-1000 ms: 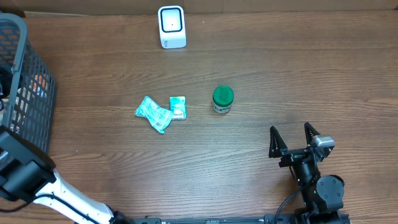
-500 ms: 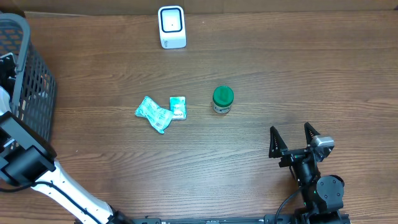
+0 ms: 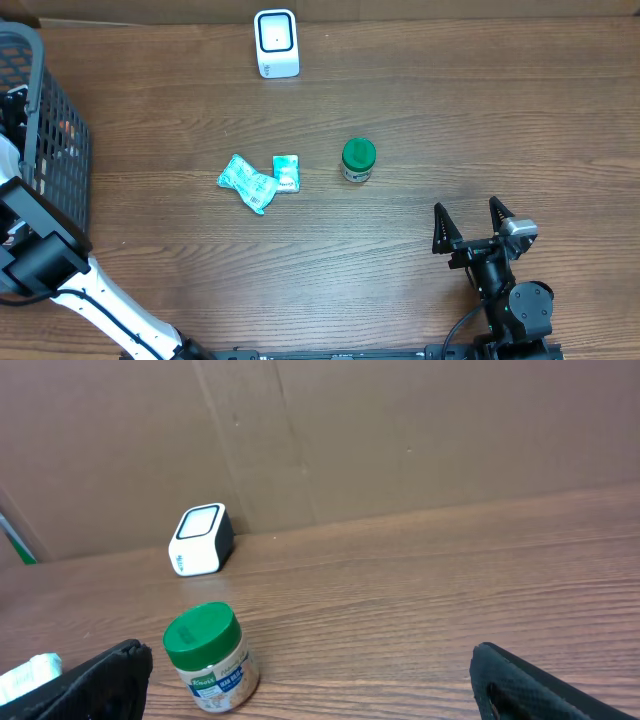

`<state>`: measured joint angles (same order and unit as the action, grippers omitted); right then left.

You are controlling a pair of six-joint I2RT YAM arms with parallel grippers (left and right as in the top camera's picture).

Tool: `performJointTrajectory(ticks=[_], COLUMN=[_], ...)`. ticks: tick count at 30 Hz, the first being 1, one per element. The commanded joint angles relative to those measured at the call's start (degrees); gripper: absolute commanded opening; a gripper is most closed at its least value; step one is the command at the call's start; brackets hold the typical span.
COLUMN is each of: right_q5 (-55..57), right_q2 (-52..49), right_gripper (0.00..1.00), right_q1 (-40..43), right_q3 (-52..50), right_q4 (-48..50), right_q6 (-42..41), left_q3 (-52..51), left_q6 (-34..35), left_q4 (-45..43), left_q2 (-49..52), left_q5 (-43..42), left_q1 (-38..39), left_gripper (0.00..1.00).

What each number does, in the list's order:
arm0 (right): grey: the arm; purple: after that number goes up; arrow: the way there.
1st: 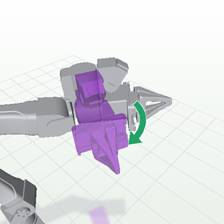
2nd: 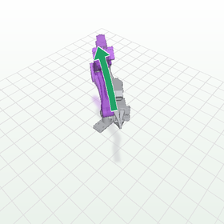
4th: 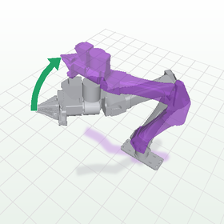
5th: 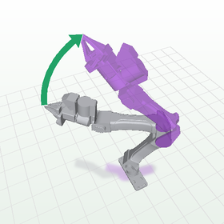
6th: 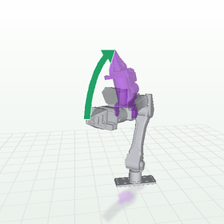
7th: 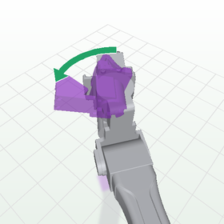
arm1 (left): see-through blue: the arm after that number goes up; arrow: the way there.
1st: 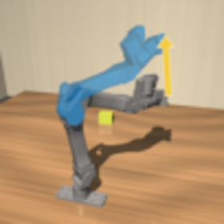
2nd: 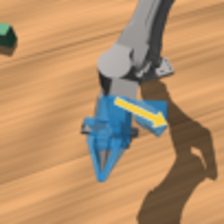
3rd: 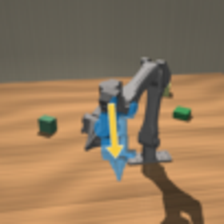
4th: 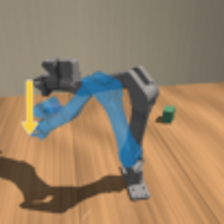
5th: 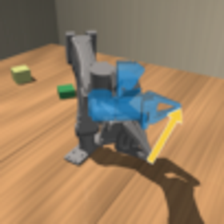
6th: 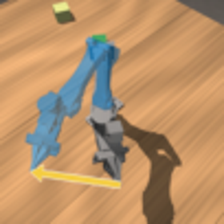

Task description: Scan the item barcode

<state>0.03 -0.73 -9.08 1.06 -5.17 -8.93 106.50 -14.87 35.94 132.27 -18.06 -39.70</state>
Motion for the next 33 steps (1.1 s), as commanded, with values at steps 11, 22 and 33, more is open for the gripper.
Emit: performJointTrajectory(ticks=[11, 22, 33], right_q5=[0.26, 0.26, 0.26], right_q2=[0.50, 0.50, 0.50], right_gripper=[1.00, 1.00, 1.00], right_q1=[0.11, 0.11, 0.11], right_q3=[-0.59, -0.59, -0.59], right_q4=[0.33, 0.33, 0.33], right_q6=[0.42, 0.42, 0.42], left_q3=[5.66, 7.08, -5.66], left_q6=[15.21, 25.00, 21.24], left_q4=[2.29, 15.17, 28.89], left_q2=[-13.79, -43.10, -42.07], left_q5=[2.16, -1.29, -1.29], left_q1=[-0.42, 7.61, 33.09], left_gripper=[0.04, 0.04, 0.04])
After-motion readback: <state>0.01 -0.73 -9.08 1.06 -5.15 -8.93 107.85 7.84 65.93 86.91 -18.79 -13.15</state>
